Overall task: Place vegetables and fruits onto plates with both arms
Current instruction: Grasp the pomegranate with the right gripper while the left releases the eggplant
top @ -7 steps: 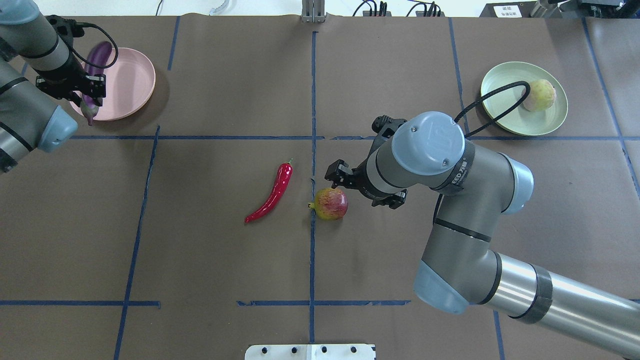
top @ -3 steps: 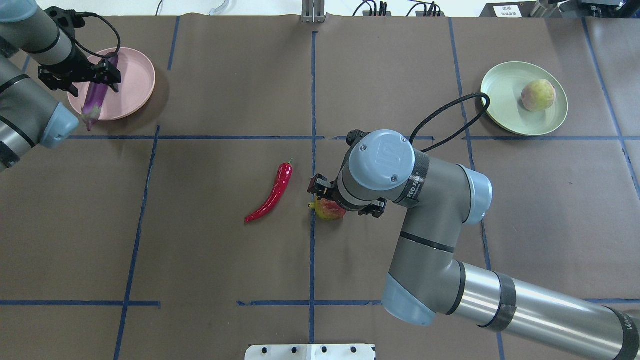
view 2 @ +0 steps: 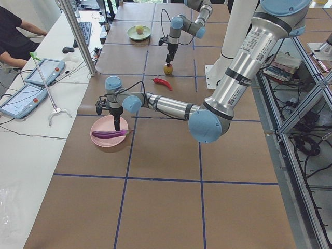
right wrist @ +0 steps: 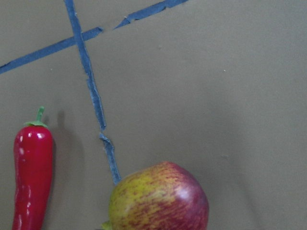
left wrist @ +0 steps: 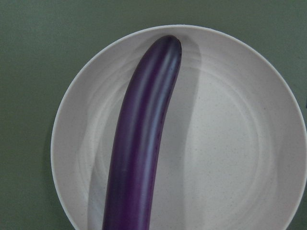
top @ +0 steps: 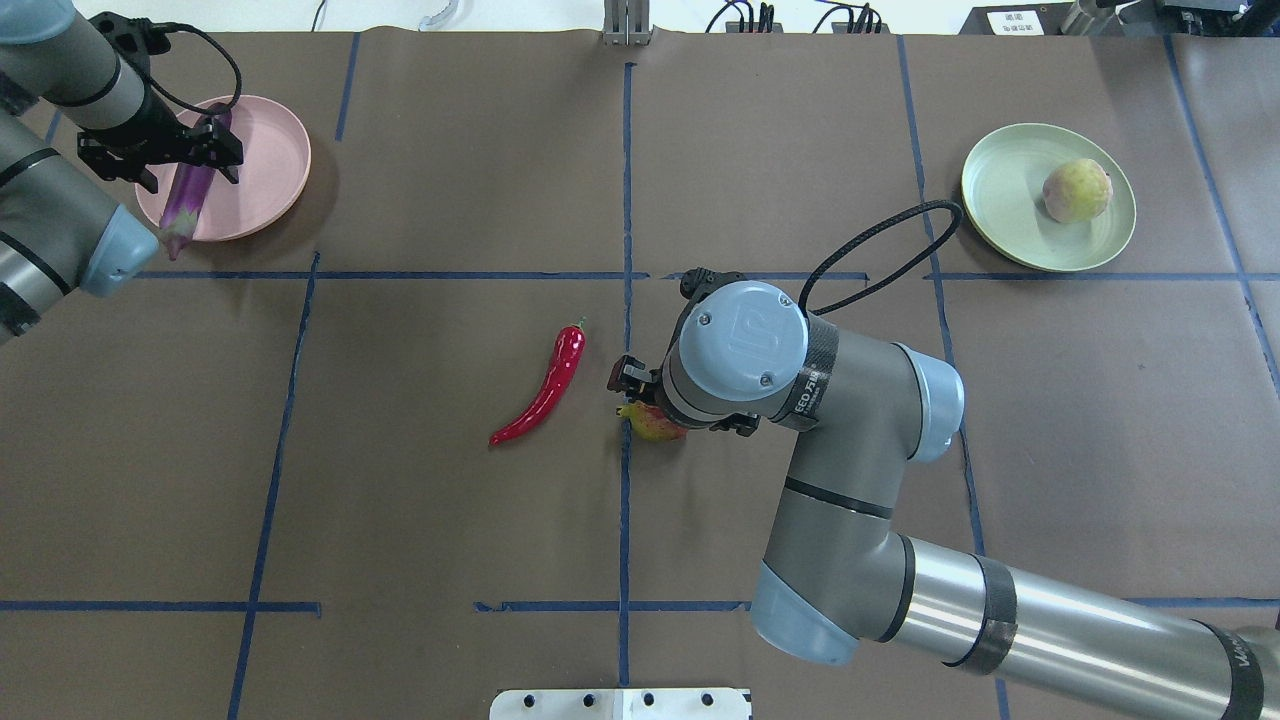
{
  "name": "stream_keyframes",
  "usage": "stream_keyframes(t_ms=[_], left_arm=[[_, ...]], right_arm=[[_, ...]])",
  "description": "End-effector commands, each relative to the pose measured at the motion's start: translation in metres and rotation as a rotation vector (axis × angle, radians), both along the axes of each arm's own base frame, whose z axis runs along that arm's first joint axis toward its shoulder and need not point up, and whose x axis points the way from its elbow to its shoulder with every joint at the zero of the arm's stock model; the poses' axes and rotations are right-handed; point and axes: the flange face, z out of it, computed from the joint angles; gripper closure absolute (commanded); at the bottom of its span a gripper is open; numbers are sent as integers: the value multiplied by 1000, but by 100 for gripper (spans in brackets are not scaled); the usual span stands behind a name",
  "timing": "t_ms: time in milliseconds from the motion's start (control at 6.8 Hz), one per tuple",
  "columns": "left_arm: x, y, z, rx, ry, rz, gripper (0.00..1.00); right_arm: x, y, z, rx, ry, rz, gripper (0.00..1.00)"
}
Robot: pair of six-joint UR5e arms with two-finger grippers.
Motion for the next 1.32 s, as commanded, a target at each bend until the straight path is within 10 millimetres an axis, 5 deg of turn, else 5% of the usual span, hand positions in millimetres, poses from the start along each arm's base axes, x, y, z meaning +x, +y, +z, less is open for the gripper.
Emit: stream_keyframes(t_ms=[0, 441, 588, 735, 882, 1029, 1176], left_arm=[[0, 0, -1, 2, 1, 0, 0], [1, -1, -4, 3, 3, -2, 0], [1, -1, -10, 3, 10, -10, 0], [10, -2, -26, -8, 30, -38, 0], [38, 7, -52, -36, 66, -68, 0], [65, 30, -93, -49, 123, -93, 0], [96, 61, -131, -55, 184, -90, 0]], right_arm=[[-14, -4, 5, 36, -17, 24, 0], [-29, -5, 17, 53, -50, 23, 0], [-29, -4, 15, 50, -55, 27, 19], [-26, -4, 21, 42, -40, 29, 81], [-24, -5, 27, 42, -32, 29, 100], [-6, -21, 22, 45, -44, 53, 100], [36, -39, 33, 40, -34, 92, 100]])
